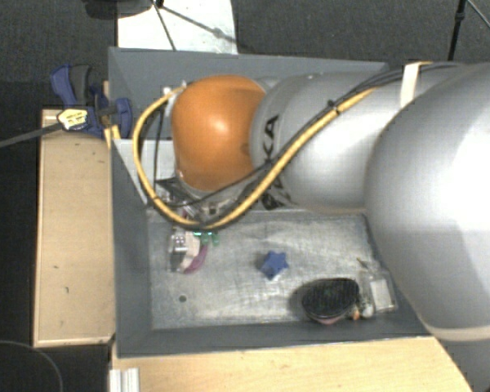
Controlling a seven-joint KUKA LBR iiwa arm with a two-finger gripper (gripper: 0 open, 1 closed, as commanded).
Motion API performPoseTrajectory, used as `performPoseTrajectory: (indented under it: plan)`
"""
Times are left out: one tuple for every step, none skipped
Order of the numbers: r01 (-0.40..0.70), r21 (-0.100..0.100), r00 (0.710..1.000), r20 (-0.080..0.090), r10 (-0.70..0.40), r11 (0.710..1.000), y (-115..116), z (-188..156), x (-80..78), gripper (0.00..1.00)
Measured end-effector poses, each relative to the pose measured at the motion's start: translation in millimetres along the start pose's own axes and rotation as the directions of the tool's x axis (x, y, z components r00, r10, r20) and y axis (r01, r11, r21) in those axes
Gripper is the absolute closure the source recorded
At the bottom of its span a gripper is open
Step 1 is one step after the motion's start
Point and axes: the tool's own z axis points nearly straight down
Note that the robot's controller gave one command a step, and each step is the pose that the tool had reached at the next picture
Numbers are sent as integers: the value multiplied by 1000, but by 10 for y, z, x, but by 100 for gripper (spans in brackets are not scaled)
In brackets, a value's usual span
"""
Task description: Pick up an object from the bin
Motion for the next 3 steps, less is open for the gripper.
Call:
performPoseTrajectory:
  plan:
    - [223, -3, 975, 22, -222, 975, -639, 868, 181, 0]
    - [218, -5, 976, 23, -218, 976, -610, 816, 166, 100]
    - [240, -1, 971, 18, -239, 971, -548, 830, 121, 100]
